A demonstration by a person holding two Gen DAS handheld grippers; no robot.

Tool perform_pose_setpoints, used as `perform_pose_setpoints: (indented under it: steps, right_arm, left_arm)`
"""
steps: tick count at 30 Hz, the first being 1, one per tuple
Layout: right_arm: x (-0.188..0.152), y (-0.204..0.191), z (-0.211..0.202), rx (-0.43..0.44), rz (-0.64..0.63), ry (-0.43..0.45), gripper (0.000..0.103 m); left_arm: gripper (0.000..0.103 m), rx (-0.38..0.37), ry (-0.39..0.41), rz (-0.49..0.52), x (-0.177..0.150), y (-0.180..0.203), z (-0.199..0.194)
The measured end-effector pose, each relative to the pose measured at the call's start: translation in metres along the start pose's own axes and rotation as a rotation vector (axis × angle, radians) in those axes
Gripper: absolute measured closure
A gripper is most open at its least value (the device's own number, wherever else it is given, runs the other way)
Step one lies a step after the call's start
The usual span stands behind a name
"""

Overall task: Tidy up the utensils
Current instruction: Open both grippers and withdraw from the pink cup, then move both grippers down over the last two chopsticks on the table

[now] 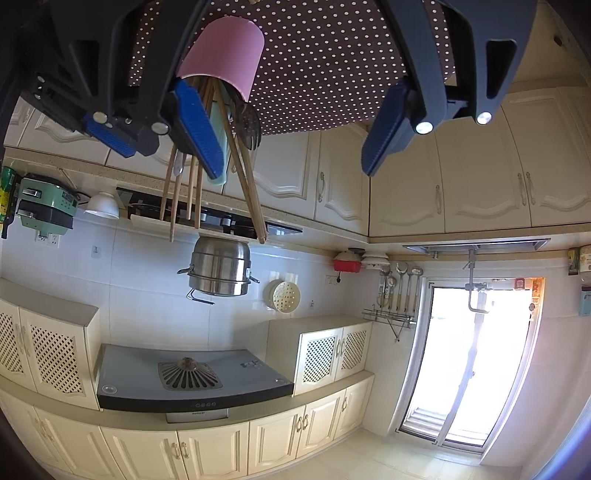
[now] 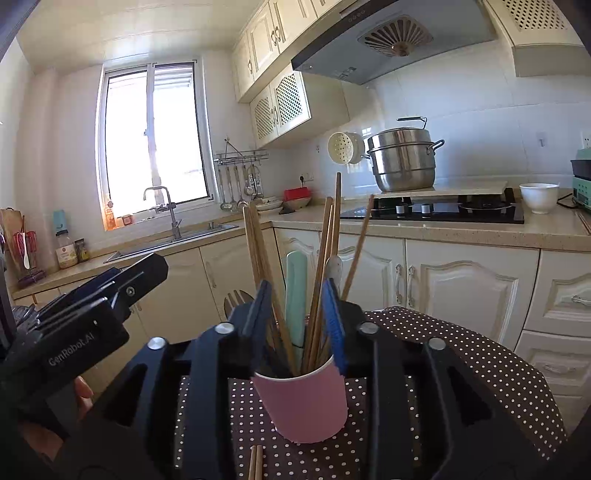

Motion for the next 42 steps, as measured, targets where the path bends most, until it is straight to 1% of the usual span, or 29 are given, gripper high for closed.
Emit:
perform_pose_setpoints:
  steps: [1, 2, 5, 10, 15, 18, 20, 23, 24, 25, 26, 27, 28, 29, 31, 33, 35, 39, 42]
  right_arm:
    - [0.001, -0.001, -0.003, -0.004, -0.003, 0.006, 0.060]
    - [0.003, -0.001, -0.005, -0.006, -0.005, 0.011, 0.059]
    - [0.006, -0.001, -0.013, -0.010, -0.003, 0.002, 0.059]
    - [0.008, -0.002, -0.027, -0.029, -0.027, -0.020, 0.057]
    - [0.002, 0.001, -0.034, -0.053, -0.034, -0.094, 0.053]
    - [-0.006, 0.005, -0.037, -0.071, -0.032, -0.155, 0.050]
    - [-0.013, 0.008, -0.040, -0.087, -0.033, -0.197, 0.048]
    - [-0.025, 0.012, -0.042, -0.098, -0.028, -0.269, 0.045]
    - [-0.029, 0.014, -0.042, -0.105, -0.030, -0.296, 0.044]
    - [-0.034, 0.015, -0.043, -0.112, -0.031, -0.320, 0.043]
    - [-0.040, 0.017, -0.043, -0.115, -0.028, -0.357, 0.043]
    - [-0.045, 0.019, -0.043, -0.118, -0.028, -0.383, 0.042]
    - [-0.049, 0.020, -0.044, -0.123, -0.028, -0.401, 0.040]
    - [-0.054, 0.023, -0.045, -0.127, -0.027, -0.426, 0.038]
    - [-0.061, 0.028, -0.047, -0.132, -0.012, -0.450, 0.038]
    - [-0.068, 0.034, -0.050, -0.138, 0.011, -0.469, 0.037]
    - [-0.073, 0.038, -0.053, -0.147, 0.021, -0.481, 0.037]
    - [-0.079, 0.044, -0.056, -0.154, 0.033, -0.493, 0.037]
    - [-0.084, 0.045, -0.055, -0.155, 0.036, -0.504, 0.037]
  left_arm:
    - [0.026, 0.000, -0.001, 0.001, 0.001, 0.000, -0.003]
    - [0.026, 0.002, 0.000, 0.002, 0.001, -0.001, -0.005]
    - [0.026, -0.001, -0.008, 0.000, 0.003, -0.001, -0.013]
    - [0.024, -0.008, -0.044, -0.009, 0.003, 0.001, -0.026]
    - [0.023, -0.020, -0.102, -0.004, -0.006, 0.006, -0.038]
    - [0.023, -0.025, -0.155, 0.009, -0.015, 0.009, -0.043]
    - [0.023, -0.041, -0.200, 0.010, -0.021, 0.011, -0.044]
    - [0.023, -0.069, -0.318, 0.005, -0.036, 0.013, -0.040]
    - [0.023, -0.082, -0.365, 0.002, -0.041, 0.013, -0.038]
    - [0.023, -0.097, -0.439, -0.005, -0.050, 0.013, -0.034]
    - [0.023, -0.103, -0.480, -0.012, -0.056, 0.013, -0.032]
    - [0.023, -0.111, -0.539, -0.028, -0.064, 0.012, -0.029]
    - [0.023, -0.119, -0.609, -0.046, -0.074, 0.012, -0.025]
    - [0.023, -0.123, -0.662, -0.060, -0.084, 0.012, -0.022]
    - [0.023, -0.128, -0.756, -0.085, -0.101, 0.011, -0.017]
    - [0.023, -0.120, -0.823, -0.098, -0.115, 0.011, -0.014]
    - [0.023, -0.109, -0.858, -0.078, -0.125, 0.013, -0.013]
    - [0.023, -0.070, -0.903, -0.011, -0.143, 0.016, -0.015]
    - [0.023, -0.056, -0.930, 0.002, -0.153, 0.017, -0.014]
Point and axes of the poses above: each gripper's, at about its wrist camera, not at the fingertips, and z roughly the way its jaws point, y to its right, x to its top, the point moved 2 cm from there along z, roughly the way its jaws point, and after that the axes turned 9 degrees about y, right-handed, at the moved point
